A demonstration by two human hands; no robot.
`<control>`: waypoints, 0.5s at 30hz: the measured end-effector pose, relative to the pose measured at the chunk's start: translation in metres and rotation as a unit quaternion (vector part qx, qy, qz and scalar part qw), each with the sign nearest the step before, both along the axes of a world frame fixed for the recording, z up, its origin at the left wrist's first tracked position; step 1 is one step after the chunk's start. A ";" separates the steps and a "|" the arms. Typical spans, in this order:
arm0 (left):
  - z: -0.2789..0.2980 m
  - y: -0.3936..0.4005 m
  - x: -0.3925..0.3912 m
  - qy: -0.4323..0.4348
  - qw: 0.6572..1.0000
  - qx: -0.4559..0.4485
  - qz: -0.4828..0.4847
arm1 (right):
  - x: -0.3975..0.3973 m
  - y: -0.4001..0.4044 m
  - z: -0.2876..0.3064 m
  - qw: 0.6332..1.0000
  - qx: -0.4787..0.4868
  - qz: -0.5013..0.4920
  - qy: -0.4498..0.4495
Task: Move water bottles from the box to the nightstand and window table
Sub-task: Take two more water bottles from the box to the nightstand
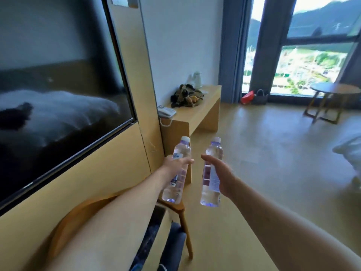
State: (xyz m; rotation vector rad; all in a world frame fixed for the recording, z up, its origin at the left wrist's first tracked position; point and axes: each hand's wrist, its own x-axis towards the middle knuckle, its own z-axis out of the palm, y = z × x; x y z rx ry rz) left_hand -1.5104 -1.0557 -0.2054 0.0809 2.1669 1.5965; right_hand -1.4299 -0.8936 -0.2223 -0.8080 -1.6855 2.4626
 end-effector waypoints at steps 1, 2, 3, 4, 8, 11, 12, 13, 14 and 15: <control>0.004 0.026 0.006 0.005 1.000 0.006 -0.022 | 0.012 0.021 0.002 1.000 -0.003 -0.012 0.006; 0.007 0.052 0.013 0.009 0.999 0.012 -0.043 | 0.026 0.043 0.004 1.000 -0.005 -0.023 0.012; 0.010 0.079 0.022 0.013 0.998 0.019 -0.062 | 0.041 0.065 0.007 0.999 -0.010 -0.033 0.016; 0.012 0.105 0.032 0.014 0.996 0.027 -0.079 | 0.057 0.087 0.009 0.999 -0.014 -0.043 0.016; 0.014 0.210 0.085 0.004 0.988 0.057 -0.140 | 0.129 0.176 0.016 0.992 -0.007 -0.123 0.011; 0.014 0.284 0.126 -0.013 0.979 0.066 -0.192 | 0.182 0.240 0.018 0.984 0.017 -0.177 0.022; 0.014 0.307 0.140 -0.022 0.975 0.069 -0.212 | 0.200 0.259 0.018 0.981 0.025 -0.190 0.021; 0.014 0.331 0.154 -0.027 0.970 0.070 -0.231 | 0.219 0.278 0.017 0.978 0.029 -0.205 0.021; 0.014 0.354 0.169 -0.027 0.966 0.066 -0.250 | 0.238 0.296 0.016 0.974 0.030 -0.222 0.022; 0.013 0.376 0.183 -0.025 0.962 0.061 -0.266 | 0.256 0.314 0.015 0.970 0.029 -0.239 0.023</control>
